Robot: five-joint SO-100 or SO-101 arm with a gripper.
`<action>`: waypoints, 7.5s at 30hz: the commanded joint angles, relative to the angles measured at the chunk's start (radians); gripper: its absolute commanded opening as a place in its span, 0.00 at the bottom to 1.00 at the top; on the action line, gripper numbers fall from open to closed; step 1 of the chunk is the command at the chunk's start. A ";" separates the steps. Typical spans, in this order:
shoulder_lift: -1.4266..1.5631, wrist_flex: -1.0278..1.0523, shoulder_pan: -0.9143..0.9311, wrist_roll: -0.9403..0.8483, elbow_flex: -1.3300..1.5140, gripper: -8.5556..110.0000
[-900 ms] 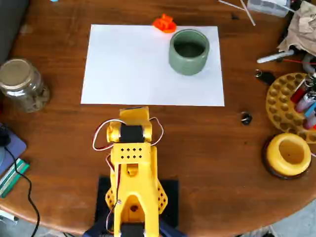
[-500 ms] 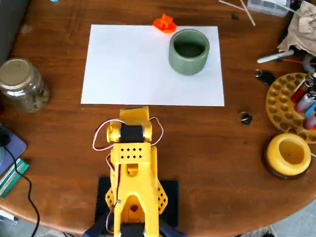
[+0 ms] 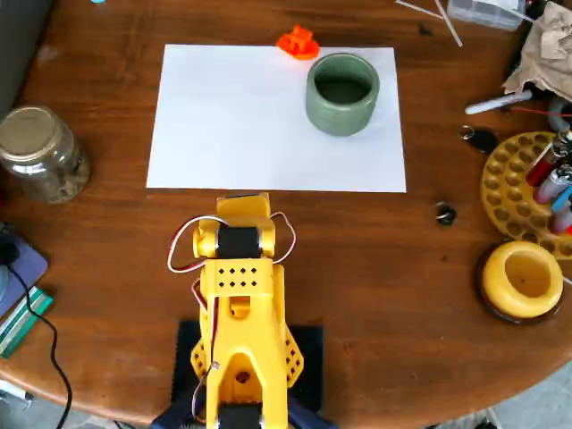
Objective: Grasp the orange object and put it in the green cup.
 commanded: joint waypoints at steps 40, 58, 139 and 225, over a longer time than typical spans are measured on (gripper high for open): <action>-0.005 -0.449 0.032 0.957 0.003 0.07; -0.871 -1.371 0.005 1.543 -0.178 0.07; -2.338 -1.528 0.167 1.562 -1.574 0.07; -2.250 -0.922 0.155 1.477 -1.769 0.11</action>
